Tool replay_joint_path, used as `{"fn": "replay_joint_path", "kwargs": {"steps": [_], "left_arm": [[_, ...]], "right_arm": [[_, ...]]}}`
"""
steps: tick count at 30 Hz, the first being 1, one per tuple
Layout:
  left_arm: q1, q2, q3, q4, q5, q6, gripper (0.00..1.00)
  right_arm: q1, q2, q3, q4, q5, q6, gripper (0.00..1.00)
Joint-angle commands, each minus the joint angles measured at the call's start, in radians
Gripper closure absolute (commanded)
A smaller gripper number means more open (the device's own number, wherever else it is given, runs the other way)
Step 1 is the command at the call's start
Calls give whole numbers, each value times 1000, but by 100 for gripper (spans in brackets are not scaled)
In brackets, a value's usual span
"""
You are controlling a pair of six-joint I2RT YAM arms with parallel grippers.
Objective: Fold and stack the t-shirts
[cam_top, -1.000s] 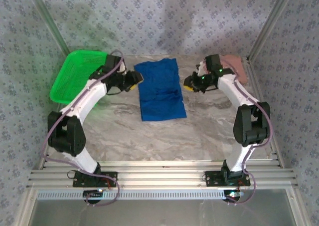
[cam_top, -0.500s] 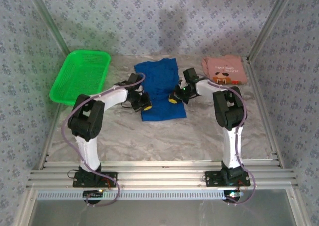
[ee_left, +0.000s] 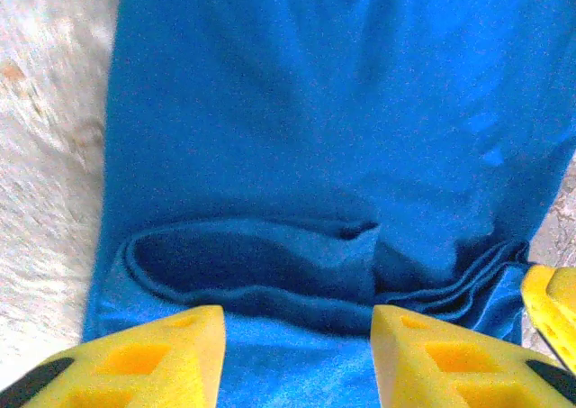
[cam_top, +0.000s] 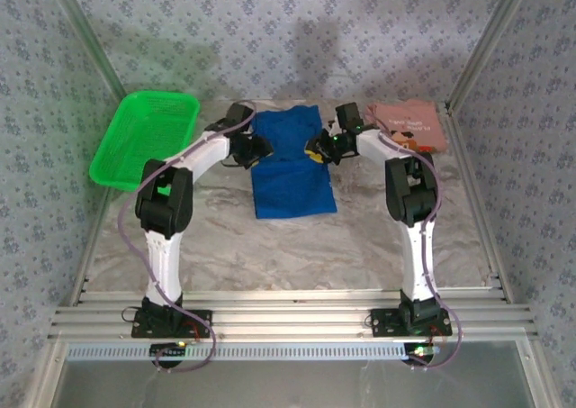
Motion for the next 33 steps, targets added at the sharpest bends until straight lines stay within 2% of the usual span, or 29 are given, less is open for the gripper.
{"fn": "replay_joint_path", "kwargs": {"steps": [1,5,9,14,20,30,33], "left_arm": [[24,-166,-51,3,-46,17,40],[26,-334,-169,6,-30,32,34],[-2,-477,-338,27,51,24,30],[-74,-583,-592,151,135,-47,28],[-111,-589,-811,299,177,-175,29],[-143,-499,-872,433,143,-277,31],[-144,-459,-857,426,139,-284,33]], "right_arm": [[-14,-187,-74,-127,39,-114,55],[-45,-379,-276,-191,51,-205,47],[-71,-555,-497,-160,15,-238,43],[-82,-669,-729,-82,-40,-239,30],[-98,-611,-849,78,-123,-191,30],[-76,-480,-829,140,-147,-169,32],[-68,-466,-823,157,-145,-155,32]]}}
